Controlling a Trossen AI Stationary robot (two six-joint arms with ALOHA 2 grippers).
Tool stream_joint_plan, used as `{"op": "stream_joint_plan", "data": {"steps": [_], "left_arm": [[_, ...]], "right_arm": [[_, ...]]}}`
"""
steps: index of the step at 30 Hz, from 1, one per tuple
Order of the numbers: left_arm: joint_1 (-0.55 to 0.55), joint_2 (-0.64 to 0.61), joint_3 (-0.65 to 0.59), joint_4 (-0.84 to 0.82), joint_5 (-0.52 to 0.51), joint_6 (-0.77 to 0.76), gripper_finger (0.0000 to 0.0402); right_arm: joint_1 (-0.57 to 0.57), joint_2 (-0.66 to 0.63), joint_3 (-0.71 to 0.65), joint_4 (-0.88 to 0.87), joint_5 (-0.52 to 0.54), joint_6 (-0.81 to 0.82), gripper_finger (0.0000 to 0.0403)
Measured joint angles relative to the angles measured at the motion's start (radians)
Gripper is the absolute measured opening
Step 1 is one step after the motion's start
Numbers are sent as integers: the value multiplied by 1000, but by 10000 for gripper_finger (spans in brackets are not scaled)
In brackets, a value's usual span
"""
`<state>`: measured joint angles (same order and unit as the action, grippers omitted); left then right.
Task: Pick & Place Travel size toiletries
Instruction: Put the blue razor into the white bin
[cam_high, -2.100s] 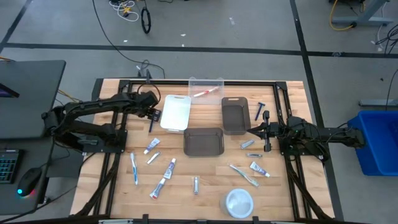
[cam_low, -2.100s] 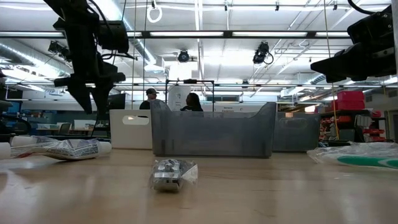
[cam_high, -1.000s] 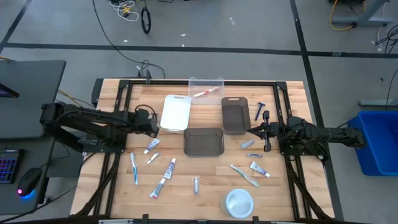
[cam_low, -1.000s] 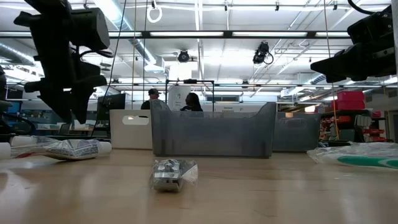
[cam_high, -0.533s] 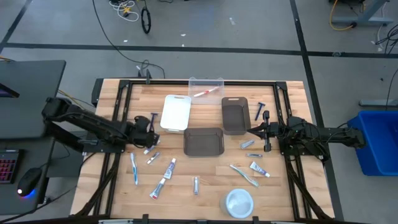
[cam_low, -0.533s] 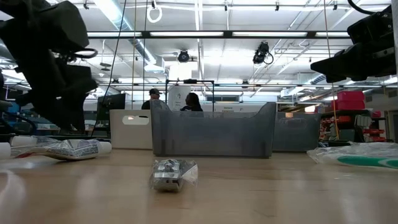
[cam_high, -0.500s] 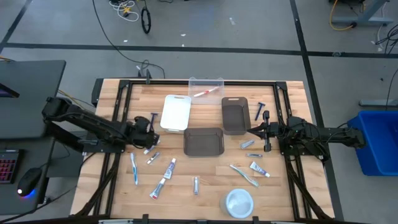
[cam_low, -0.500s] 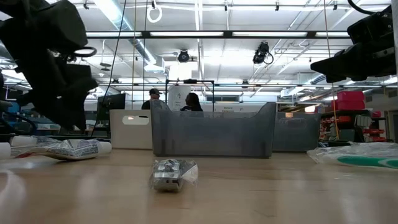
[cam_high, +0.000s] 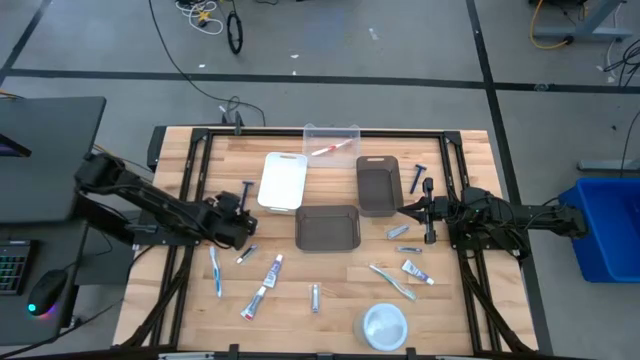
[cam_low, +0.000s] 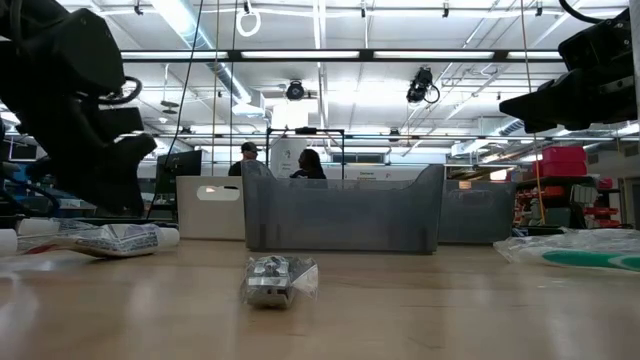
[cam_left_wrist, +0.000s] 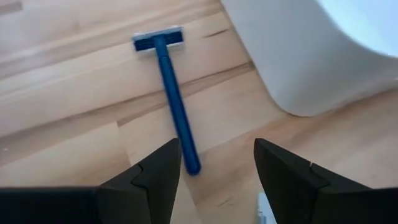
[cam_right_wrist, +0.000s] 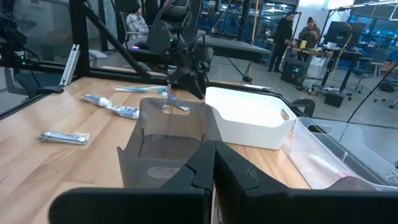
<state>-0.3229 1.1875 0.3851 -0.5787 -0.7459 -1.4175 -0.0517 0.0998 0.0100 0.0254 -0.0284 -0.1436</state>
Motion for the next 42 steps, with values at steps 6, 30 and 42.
{"op": "stream_joint_plan", "data": {"steps": [6, 30, 42], "left_arm": [[2, 71, 0, 4, -42, -73, 210], [4, 255, -13, 136, -74, -119, 210], [51, 255, -29, 154, -100, -93, 210]], "right_arm": [[0, 0, 0, 0, 0, 0, 14], [0, 0, 0, 0, 0, 0, 14], [0, 0, 0, 0, 0, 0, 13]]}}
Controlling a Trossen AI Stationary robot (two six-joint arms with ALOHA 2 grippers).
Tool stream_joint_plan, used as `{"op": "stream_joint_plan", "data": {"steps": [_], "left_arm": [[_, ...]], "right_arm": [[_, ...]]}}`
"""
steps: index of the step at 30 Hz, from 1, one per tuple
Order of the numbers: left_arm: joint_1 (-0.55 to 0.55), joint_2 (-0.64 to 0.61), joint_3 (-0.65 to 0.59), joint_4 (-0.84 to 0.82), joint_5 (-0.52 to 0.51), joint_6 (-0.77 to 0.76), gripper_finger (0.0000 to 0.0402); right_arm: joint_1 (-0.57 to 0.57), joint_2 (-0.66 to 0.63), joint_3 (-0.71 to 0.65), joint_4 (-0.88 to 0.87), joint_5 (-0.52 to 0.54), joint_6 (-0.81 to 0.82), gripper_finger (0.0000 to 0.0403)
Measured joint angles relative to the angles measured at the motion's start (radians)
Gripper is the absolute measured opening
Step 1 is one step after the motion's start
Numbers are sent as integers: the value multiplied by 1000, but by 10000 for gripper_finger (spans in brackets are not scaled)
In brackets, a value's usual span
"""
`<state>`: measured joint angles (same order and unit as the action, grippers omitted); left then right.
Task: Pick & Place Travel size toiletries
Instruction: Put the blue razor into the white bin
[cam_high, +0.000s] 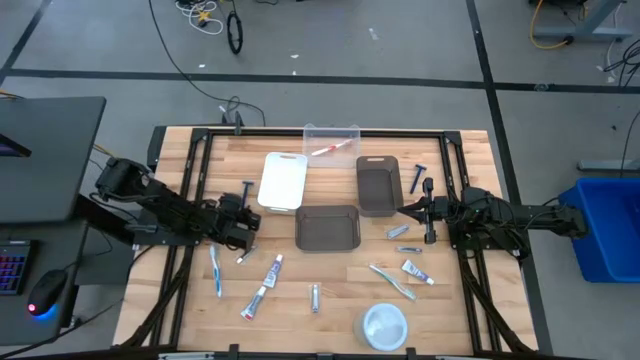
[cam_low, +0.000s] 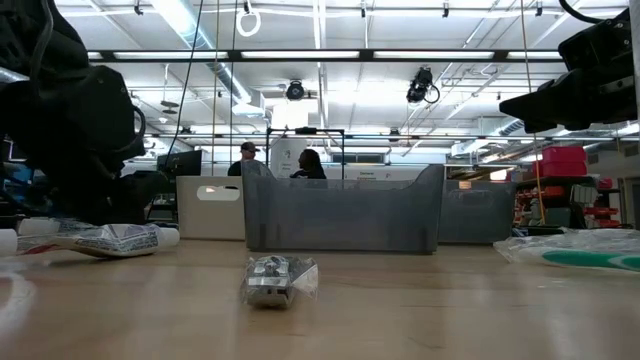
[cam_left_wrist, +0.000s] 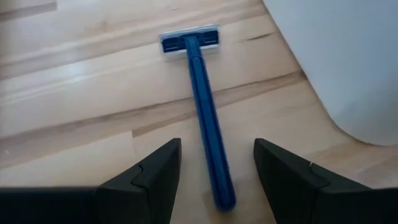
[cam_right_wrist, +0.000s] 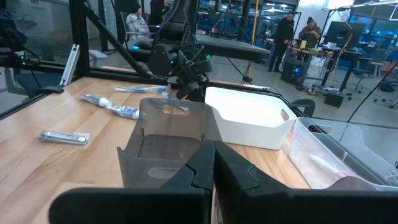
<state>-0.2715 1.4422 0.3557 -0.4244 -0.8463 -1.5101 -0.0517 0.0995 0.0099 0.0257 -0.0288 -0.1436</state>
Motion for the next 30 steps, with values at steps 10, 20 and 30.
{"op": "stream_joint_plan", "data": {"steps": [10, 20, 30], "left_arm": [[33, 0, 2, 3, 19, 1, 210], [47, 0, 2, 14, 13, 13, 210], [47, 0, 2, 14, 17, 44, 210]], "right_arm": [[0, 0, 0, 0, 0, 0, 14], [0, 0, 0, 0, 0, 0, 14], [0, 0, 0, 0, 0, 0, 14]]}}
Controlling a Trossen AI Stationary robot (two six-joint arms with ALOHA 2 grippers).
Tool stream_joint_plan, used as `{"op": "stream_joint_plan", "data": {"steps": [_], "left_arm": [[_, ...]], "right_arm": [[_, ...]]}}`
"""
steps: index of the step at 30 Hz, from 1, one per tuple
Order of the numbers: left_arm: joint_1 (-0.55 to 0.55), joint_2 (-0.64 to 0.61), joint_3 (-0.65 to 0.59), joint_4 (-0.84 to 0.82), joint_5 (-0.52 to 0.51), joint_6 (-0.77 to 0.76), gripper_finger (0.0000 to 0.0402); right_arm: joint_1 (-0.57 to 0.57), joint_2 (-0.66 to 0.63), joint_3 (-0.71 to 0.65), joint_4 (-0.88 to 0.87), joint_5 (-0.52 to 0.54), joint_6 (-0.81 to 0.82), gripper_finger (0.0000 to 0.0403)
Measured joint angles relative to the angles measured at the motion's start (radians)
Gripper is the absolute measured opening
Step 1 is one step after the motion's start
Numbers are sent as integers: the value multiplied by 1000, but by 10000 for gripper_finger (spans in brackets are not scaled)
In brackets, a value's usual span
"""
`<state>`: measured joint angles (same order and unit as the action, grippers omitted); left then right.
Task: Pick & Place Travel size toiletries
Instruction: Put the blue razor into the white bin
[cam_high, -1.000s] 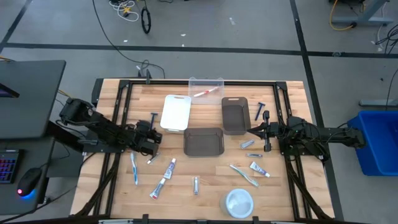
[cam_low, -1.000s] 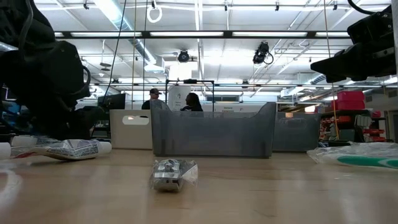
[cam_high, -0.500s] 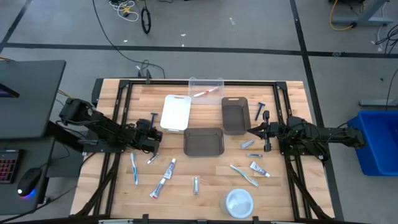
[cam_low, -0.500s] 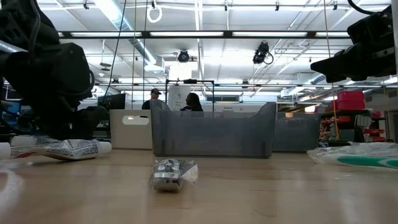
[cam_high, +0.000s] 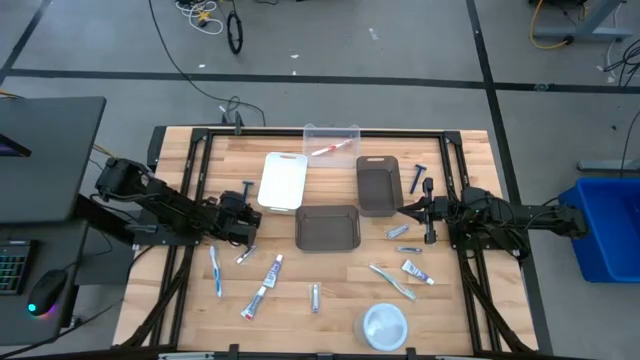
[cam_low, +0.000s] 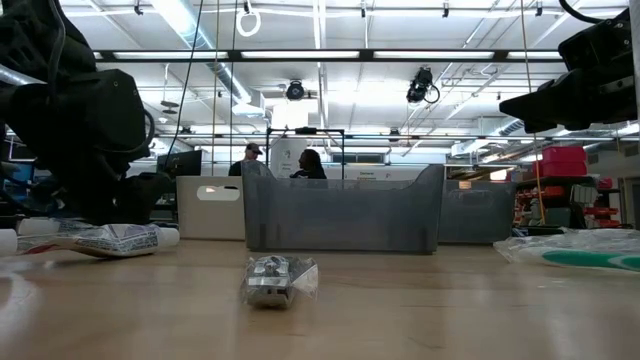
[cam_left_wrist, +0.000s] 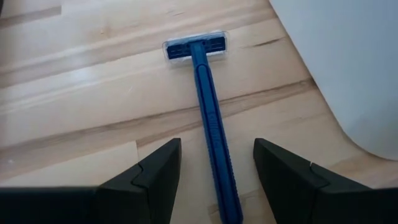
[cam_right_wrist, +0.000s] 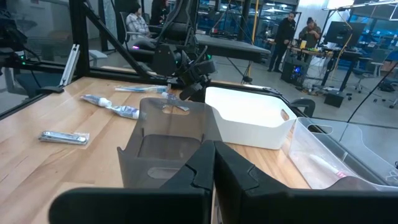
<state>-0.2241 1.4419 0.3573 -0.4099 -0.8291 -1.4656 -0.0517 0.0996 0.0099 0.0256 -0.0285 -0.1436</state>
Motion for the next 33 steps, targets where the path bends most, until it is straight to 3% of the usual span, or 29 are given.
{"op": "stream_joint_plan", "data": {"steps": [19, 33], "left_arm": [[9, 0, -32, 20, -31, -63, 206], [10, 0, -35, 71, -37, -14, 119]], "right_arm": [[0, 0, 0, 0, 0, 0, 13], [0, 0, 0, 0, 0, 0, 14]]}}
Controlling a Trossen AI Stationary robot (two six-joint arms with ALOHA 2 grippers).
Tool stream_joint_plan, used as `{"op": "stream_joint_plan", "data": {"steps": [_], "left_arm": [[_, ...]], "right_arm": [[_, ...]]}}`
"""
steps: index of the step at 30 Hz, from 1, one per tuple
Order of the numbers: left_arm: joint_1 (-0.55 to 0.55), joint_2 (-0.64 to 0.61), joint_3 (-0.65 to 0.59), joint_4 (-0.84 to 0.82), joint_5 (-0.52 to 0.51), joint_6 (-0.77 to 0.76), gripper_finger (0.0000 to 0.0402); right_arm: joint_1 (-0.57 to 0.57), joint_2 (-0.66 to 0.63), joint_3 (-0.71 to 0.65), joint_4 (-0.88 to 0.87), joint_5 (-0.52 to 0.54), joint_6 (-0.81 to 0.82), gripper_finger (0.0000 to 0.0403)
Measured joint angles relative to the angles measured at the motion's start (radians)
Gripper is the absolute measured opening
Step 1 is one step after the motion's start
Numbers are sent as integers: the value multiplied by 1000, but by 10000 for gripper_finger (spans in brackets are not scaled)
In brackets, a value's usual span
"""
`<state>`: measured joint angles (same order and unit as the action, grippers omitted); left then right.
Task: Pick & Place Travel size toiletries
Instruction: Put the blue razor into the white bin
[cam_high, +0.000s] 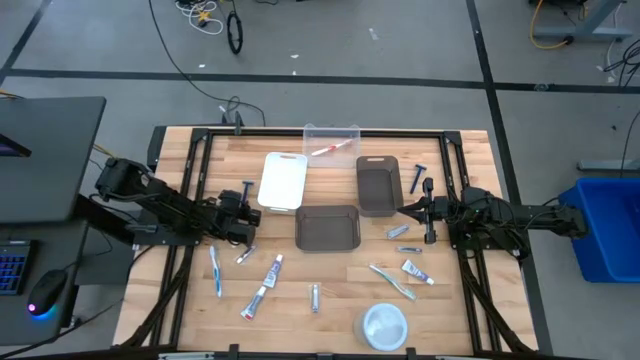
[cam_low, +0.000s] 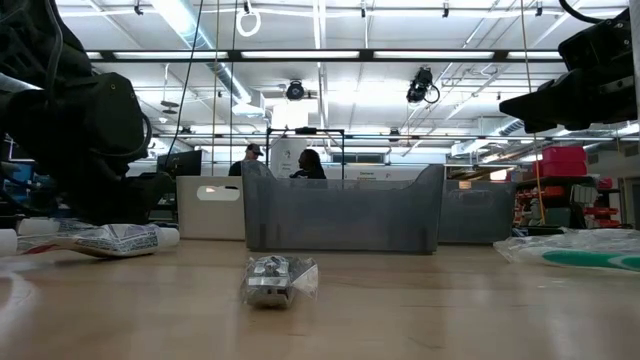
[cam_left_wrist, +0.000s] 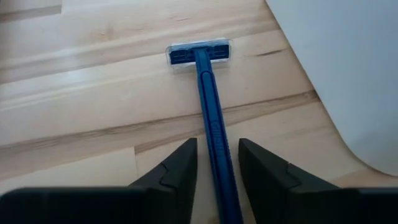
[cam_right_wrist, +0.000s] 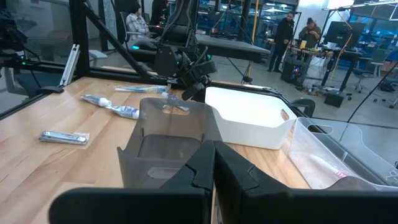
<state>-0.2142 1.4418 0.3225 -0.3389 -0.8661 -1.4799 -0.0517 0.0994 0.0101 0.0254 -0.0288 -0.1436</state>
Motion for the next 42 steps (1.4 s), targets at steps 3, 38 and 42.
{"op": "stream_joint_plan", "data": {"steps": [3, 38, 42], "left_arm": [[0, 0, 0, 0, 0, -1, 101], [0, -11, 23, -81, 10, -5, 53], [1, -11, 33, -88, 6, -6, 53]], "right_arm": [[0, 0, 0, 0, 0, 0, 13], [0, 0, 0, 0, 0, 0, 14], [0, 0, 0, 0, 0, 0, 14]]}}
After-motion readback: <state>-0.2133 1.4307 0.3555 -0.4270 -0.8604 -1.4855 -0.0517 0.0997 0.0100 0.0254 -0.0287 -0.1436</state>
